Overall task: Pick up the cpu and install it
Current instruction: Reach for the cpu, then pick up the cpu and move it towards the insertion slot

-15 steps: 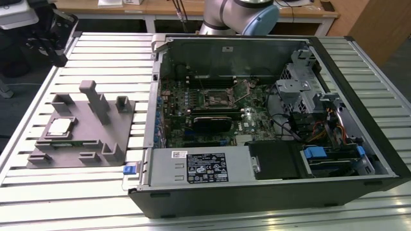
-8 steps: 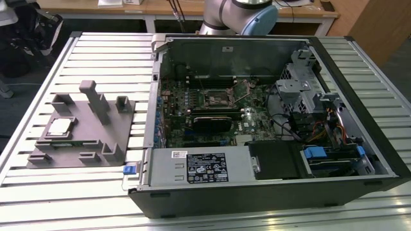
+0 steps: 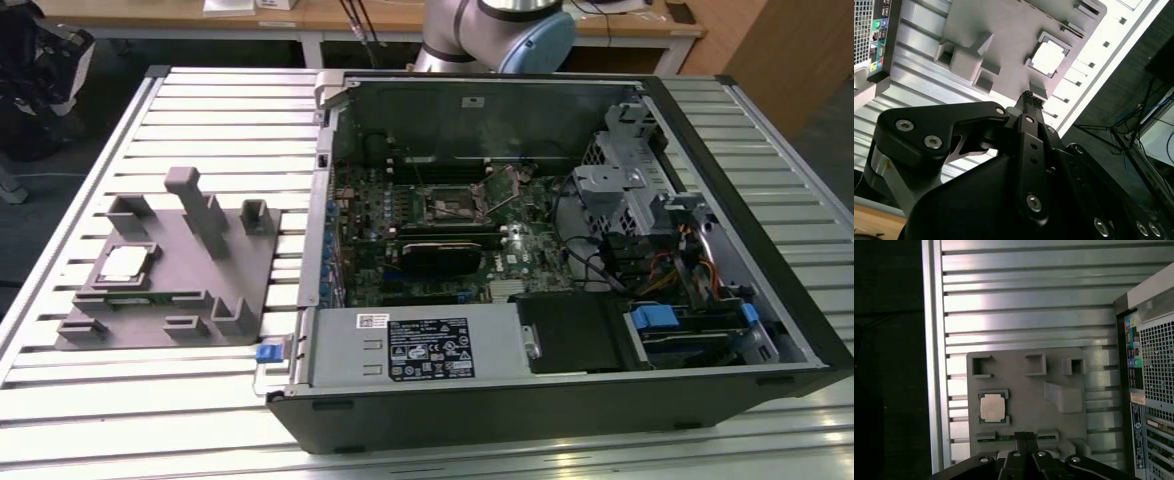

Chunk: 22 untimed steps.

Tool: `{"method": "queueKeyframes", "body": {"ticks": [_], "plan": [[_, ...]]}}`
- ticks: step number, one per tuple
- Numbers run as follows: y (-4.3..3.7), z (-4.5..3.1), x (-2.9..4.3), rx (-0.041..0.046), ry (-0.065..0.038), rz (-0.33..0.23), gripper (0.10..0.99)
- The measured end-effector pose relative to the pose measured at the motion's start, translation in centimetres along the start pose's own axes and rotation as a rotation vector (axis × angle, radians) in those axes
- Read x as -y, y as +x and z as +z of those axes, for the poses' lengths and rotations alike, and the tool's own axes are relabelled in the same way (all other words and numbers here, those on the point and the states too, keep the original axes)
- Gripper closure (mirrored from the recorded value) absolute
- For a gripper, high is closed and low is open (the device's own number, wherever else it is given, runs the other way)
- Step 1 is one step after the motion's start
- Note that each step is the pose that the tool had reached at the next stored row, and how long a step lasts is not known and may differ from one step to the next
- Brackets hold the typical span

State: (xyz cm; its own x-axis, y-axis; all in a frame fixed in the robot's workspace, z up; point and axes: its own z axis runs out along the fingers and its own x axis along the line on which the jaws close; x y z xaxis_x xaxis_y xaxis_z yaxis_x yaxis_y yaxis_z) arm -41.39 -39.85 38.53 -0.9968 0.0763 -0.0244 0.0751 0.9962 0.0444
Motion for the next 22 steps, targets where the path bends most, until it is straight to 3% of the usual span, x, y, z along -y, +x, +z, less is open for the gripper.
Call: {"method": "queueKeyframes", "body": {"ticks": [11,22], "plan": [[2.94,0.0,0.21,0.0,0.0,0.0,0.98],[4.93,0.05,0.37,0.0,0.0,0.0,0.98]]}}
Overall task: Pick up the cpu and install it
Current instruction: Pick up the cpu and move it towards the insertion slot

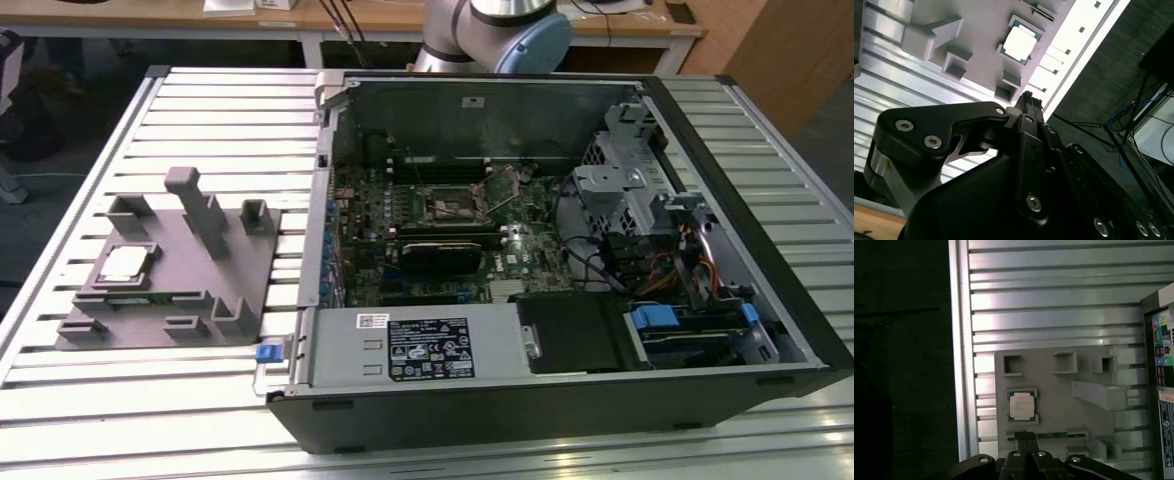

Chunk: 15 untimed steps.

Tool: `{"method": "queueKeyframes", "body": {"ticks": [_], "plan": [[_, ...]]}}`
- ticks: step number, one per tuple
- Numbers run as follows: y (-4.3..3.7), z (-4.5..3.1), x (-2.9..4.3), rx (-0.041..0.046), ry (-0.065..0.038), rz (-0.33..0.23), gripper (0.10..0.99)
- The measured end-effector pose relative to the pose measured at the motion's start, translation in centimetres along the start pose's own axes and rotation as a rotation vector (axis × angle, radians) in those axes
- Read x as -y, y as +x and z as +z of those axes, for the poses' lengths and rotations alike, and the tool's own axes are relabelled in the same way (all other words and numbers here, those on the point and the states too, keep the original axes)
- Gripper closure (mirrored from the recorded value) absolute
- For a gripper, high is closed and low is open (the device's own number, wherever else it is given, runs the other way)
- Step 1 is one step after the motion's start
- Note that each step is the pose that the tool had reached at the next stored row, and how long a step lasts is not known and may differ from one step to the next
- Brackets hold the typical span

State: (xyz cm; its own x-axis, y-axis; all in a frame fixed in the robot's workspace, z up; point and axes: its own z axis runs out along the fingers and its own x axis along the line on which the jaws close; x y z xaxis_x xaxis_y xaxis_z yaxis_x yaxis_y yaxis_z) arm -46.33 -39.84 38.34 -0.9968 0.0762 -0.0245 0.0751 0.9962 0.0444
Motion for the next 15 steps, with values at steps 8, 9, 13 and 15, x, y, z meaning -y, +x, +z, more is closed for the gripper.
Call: {"method": "queueKeyframes", "body": {"ticks": [8,9,13,15], "plan": [[0.01,0.34,0.01,-0.003,0.001,0.0,0.98],[0.02,0.39,0.01,-0.003,0.001,0.0,0.98],[0.02,0.63,0.05,-0.003,0.001,0.0,0.98],[0.02,0.74,0.05,-0.003,0.001,0.0,0.98]]}}
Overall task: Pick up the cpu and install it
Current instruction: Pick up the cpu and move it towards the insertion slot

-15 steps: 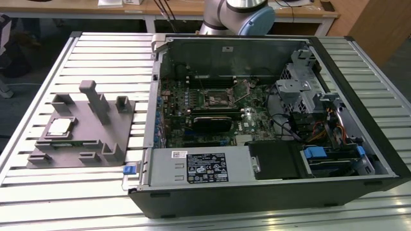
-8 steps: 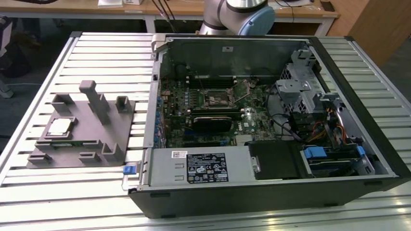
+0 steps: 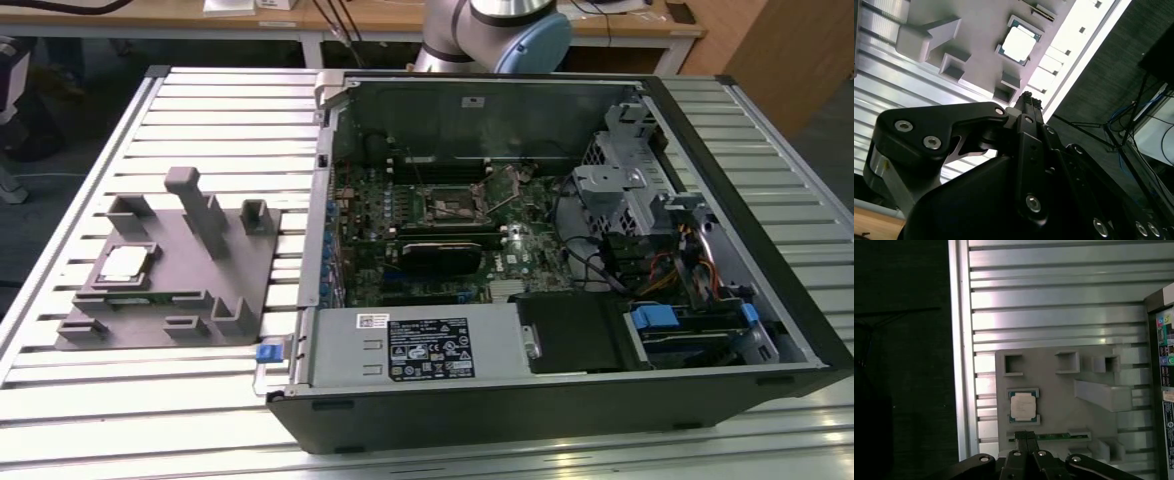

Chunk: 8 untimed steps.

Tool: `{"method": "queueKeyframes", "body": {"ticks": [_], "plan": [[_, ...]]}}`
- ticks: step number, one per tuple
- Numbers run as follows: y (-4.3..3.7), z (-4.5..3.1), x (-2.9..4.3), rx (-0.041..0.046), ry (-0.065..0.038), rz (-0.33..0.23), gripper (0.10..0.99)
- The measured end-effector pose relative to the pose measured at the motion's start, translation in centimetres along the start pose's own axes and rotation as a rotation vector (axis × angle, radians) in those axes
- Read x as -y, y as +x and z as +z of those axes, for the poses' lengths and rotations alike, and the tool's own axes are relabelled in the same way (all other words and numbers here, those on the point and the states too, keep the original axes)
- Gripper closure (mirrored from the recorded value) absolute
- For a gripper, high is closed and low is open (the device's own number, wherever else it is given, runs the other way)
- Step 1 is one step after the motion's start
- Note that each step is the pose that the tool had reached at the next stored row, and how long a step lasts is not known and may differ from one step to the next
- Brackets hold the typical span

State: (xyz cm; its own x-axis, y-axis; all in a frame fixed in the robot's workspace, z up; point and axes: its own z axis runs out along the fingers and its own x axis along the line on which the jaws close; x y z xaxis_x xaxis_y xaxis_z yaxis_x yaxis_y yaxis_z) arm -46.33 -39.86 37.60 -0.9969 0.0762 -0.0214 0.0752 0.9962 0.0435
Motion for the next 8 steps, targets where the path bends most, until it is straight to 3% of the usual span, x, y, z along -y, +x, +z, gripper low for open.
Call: {"method": "queueKeyframes", "body": {"ticks": [8], "plan": [[0.01,0.4,0.06,0.0,0.0,0.0,0.98]]}}
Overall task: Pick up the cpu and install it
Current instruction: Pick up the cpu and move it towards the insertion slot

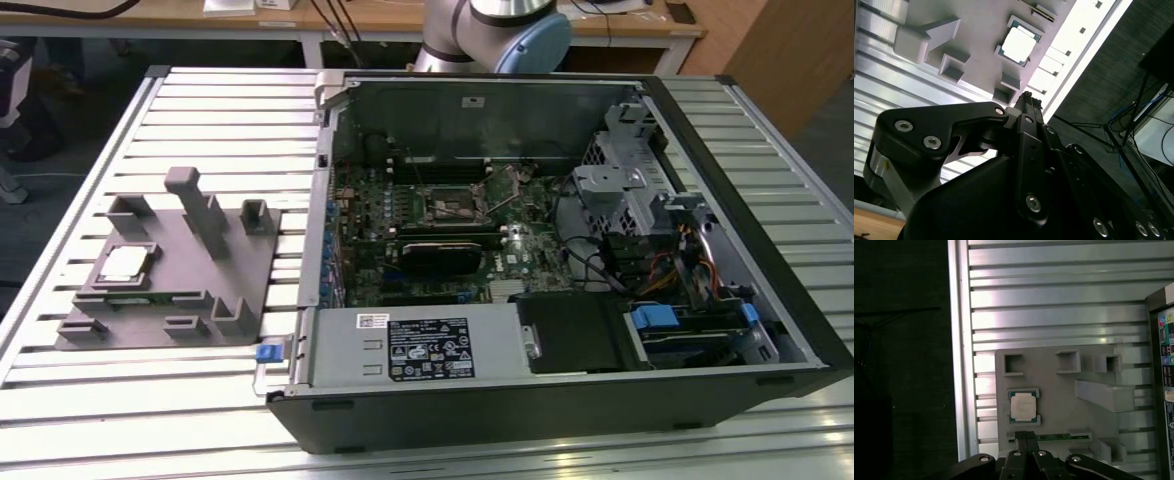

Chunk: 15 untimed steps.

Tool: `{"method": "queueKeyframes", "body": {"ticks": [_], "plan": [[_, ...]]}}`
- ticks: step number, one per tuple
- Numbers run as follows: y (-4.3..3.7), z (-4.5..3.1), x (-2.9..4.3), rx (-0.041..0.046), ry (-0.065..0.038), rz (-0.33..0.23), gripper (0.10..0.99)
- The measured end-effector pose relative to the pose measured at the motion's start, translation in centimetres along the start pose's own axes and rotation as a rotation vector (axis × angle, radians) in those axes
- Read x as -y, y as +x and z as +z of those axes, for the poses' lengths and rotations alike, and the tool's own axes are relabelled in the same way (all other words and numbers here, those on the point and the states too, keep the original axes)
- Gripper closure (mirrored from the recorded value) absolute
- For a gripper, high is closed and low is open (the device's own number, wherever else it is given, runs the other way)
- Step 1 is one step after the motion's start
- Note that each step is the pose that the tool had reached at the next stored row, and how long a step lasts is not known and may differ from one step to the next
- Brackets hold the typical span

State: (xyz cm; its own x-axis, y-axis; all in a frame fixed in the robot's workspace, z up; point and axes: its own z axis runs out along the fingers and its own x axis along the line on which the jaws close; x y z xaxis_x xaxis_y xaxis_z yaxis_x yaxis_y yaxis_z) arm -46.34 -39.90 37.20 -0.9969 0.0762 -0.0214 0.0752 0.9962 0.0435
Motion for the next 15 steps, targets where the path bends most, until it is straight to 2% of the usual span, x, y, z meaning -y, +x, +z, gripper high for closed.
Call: {"method": "queueKeyframes", "body": {"ticks": [15], "plan": [[0.01,0.36,0.02,0.0002,0.0,0.0,0.98]]}}
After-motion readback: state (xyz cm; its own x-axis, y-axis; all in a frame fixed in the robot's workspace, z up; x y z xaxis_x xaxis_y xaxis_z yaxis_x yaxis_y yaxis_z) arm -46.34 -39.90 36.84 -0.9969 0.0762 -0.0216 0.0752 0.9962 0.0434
